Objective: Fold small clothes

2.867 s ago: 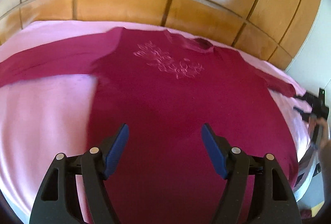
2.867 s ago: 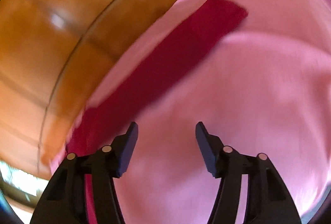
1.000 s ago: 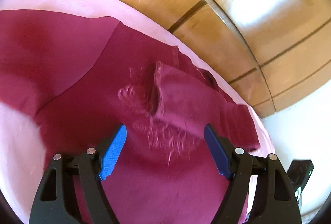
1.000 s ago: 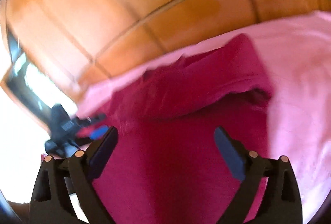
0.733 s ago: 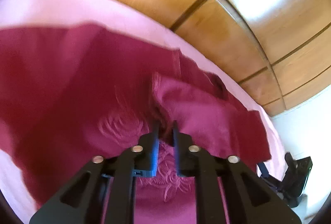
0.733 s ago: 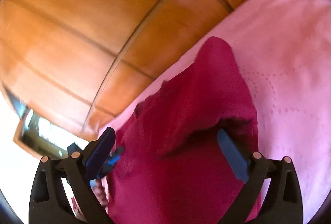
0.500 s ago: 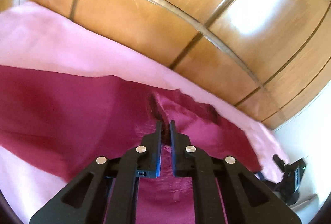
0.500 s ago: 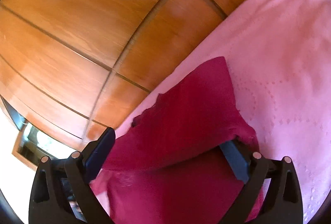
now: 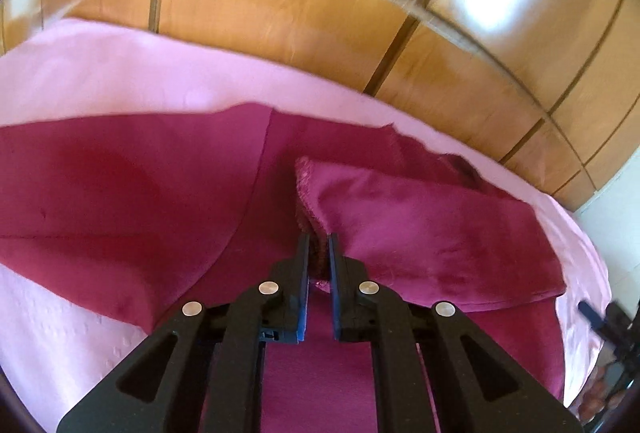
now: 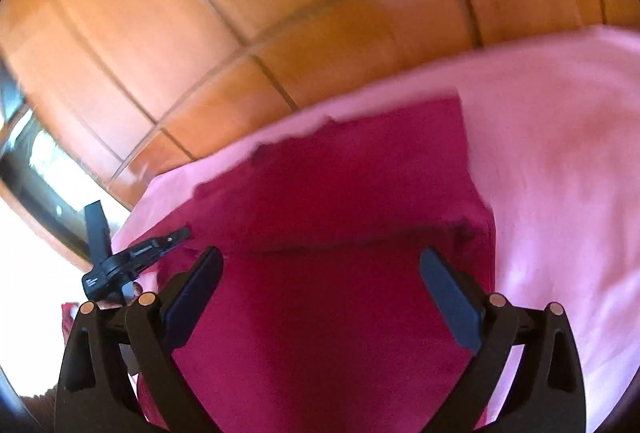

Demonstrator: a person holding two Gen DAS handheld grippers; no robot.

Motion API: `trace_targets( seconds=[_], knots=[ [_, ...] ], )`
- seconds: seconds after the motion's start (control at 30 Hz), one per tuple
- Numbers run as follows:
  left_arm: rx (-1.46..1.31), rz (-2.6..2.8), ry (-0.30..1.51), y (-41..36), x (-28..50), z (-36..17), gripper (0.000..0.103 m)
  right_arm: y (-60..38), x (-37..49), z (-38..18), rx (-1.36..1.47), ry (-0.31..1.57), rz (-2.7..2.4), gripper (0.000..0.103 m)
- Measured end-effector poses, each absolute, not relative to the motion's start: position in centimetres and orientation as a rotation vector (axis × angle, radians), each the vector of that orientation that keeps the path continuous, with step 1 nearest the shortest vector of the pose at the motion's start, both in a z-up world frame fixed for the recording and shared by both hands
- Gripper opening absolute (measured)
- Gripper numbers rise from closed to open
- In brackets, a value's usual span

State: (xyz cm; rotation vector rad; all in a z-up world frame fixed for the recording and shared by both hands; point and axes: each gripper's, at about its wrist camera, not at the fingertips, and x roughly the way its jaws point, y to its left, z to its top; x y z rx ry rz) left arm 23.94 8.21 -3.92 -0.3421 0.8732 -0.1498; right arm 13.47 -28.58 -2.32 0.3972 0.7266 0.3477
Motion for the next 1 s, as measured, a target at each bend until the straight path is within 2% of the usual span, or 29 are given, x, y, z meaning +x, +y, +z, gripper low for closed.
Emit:
trace_targets(
  seconds=[0.13,0.3,0.57,0.63,0.8,0.83,0.9,1.0],
  knots=[
    [-0.289,-0.144,0.853,7.5,23.6,-3.5,0.006,-26.4,17.8,-2.6,0.303,0.723,0.249,0.099],
    [-0.231,-0.078,0.934,7.2,24.8,-5.9,0.007,-24.5,22.8,-9.0,0.104,0.878,0.04,0.098],
    [-0.332,-0.102,0.904,8.9,23.4,-6.0,0.01,-22.8,22.1,-9.6,-0.006,0.843,-0.013,0.1],
    [-0.4,-0.099,0.893,10.4,21.8,-5.3,0.022,-22.6,21.9,-9.7,-0.011,0.842,-0.016,0.101],
    [-0.567,-0.085,0.823,15.2,17.7,-4.0,0.024,-22.5,21.9,-9.5,-0.009,0.845,-0.017,0.101],
    [-0.593,-0.061,0.81,16.7,16.7,-4.0,0.04,-22.5,22.0,-9.5,-0.011,0.846,-0.018,0.101],
    [-0.64,0.036,0.786,19.6,15.0,-4.1,0.06,-22.5,22.1,-9.5,-0.011,0.846,-0.019,0.101],
    [-0.74,0.16,0.744,25.1,12.1,-4.3,0.06,-22.2,22.3,-9.5,-0.02,0.843,-0.025,0.101]
  ],
)
